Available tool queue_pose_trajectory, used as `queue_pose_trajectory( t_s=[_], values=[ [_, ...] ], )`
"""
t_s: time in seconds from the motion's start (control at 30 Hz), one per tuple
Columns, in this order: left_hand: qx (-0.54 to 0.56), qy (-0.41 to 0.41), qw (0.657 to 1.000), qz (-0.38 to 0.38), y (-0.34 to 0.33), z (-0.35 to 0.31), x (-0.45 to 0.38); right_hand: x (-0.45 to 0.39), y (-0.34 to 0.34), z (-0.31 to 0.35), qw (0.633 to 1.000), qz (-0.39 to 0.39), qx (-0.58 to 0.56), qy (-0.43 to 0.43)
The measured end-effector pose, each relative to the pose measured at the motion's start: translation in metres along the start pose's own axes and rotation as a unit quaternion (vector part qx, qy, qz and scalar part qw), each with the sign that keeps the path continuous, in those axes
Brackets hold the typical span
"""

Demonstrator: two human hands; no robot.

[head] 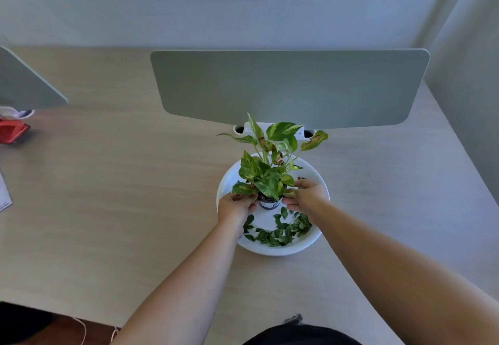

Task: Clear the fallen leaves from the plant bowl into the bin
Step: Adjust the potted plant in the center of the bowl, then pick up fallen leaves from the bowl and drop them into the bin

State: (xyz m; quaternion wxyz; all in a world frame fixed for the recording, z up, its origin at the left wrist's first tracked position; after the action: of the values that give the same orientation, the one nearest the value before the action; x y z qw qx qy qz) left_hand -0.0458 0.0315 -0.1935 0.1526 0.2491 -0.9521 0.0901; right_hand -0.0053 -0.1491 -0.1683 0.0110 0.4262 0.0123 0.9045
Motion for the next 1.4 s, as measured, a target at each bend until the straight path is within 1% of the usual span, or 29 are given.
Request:
queue_pose_trajectory(
  t_s=[0.23,0.33,0.4,0.47,0.53,0.57,0.6,0.63,0.7,0.73,0.77,0.83,0.87,0.93,0.97,1.03,1.07,1.1,1.13,1.17,1.2,1.27,1.3,1.33,1.37,1.4],
  values=[
    [0.018,-0.004,1.0,0.009,0.0,0.0,0.001,-0.001,0.0,-0.004,1.0,-0.009,0.005,0.006],
    [0.008,-0.016,1.0,0.021,0.001,0.0,0.003,-0.004,0.002,-0.005,1.0,-0.012,0.006,0.003],
    [-0.011,-0.03,0.999,0.035,0.003,-0.001,0.004,-0.006,0.005,-0.006,1.0,-0.001,0.003,-0.001],
    [-0.083,-0.068,0.993,0.051,0.007,-0.003,0.004,-0.007,0.009,-0.005,1.0,0.013,0.021,0.008],
    [-0.205,-0.125,0.967,0.082,0.014,-0.008,0.005,-0.006,0.015,-0.004,0.996,0.001,0.084,0.041],
    [-0.26,-0.153,0.948,0.105,0.017,-0.009,0.005,-0.005,0.02,-0.002,0.987,-0.024,0.142,0.069],
    [-0.307,-0.18,0.925,0.133,0.02,-0.01,0.006,-0.002,0.024,-0.001,0.971,-0.055,0.21,0.1],
    [-0.356,-0.213,0.895,0.163,0.022,-0.011,0.008,0.0,0.027,-0.001,0.951,-0.08,0.27,0.129],
    [-0.447,-0.28,0.826,0.2,0.027,-0.009,0.012,-0.001,0.034,-0.005,0.917,-0.109,0.346,0.168],
    [-0.476,-0.306,0.8,0.199,0.031,-0.007,0.014,-0.002,0.037,-0.009,0.903,-0.117,0.372,0.18],
    [-0.498,-0.321,0.784,0.184,0.036,-0.003,0.015,-0.001,0.041,-0.014,0.891,-0.121,0.394,0.189],
    [-0.536,-0.339,0.763,0.125,0.05,0.004,0.02,0.001,0.047,-0.024,0.874,-0.125,0.426,0.199],
    [-0.553,-0.334,0.757,0.096,0.056,0.009,0.023,0.003,0.048,-0.028,0.864,-0.125,0.44,0.208],
    [-0.561,-0.318,0.762,0.058,0.067,0.017,0.028,0.006,0.051,-0.034,0.849,-0.123,0.459,0.232],
    [-0.545,-0.308,0.778,0.051,0.071,0.02,0.03,0.007,0.051,-0.038,0.846,-0.122,0.461,0.239],
    [-0.481,-0.28,0.829,0.052,0.074,0.023,0.031,0.009,0.053,-0.045,0.845,-0.119,0.46,0.246],
    [-0.455,-0.27,0.847,0.054,0.073,0.022,0.031,0.01,0.054,-0.048,0.847,-0.119,0.456,0.248],
    [-0.446,-0.267,0.853,0.054,0.072,0.021,0.03,0.01,0.055,-0.05,0.849,-0.118,0.452,0.247],
    [-0.452,-0.268,0.849,0.051,0.072,0.019,0.028,0.011,0.056,-0.051,0.85,-0.118,0.451,0.245],
    [-0.466,-0.272,0.841,0.047,0.071,0.019,0.026,0.011,0.056,-0.051,0.85,-0.117,0.453,0.244],
    [-0.491,-0.281,0.824,0.044,0.071,0.017,0.025,0.011,0.055,-0.05,0.848,-0.115,0.457,0.243],
    [-0.544,-0.323,0.772,0.057,0.067,0.014,0.023,0.01,0.054,-0.046,0.841,-0.114,0.474,0.237],
    [-0.562,-0.341,0.749,0.081,0.062,0.012,0.021,0.008,0.053,-0.042,0.832,-0.114,0.49,0.234],
    [-0.578,-0.34,0.732,0.12,0.058,0.012,0.018,0.005,0.051,-0.038,0.821,-0.113,0.512,0.225],
    [-0.597,-0.324,0.715,0.166,0.052,0.011,0.015,0.002,0.048,-0.034,0.809,-0.11,0.537,0.212],
    [-0.624,-0.303,0.69,0.206,0.048,0.01,0.012,-0.001,0.045,-0.03,0.798,-0.104,0.561,0.193]
  ],
)
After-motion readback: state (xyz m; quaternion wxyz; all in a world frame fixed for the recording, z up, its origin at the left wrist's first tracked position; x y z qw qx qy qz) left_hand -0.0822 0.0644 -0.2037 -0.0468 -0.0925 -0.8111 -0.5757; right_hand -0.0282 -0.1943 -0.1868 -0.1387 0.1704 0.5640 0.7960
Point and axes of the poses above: each hand's wrist, its own x-axis away from the middle knuckle, its own y-axis out of the back of the hand, z = x × y, the point moved 4 cm from there along -x, towards the middle knuckle, and after that the axes turned 14 degrees about -y, right-handed, at the moved point
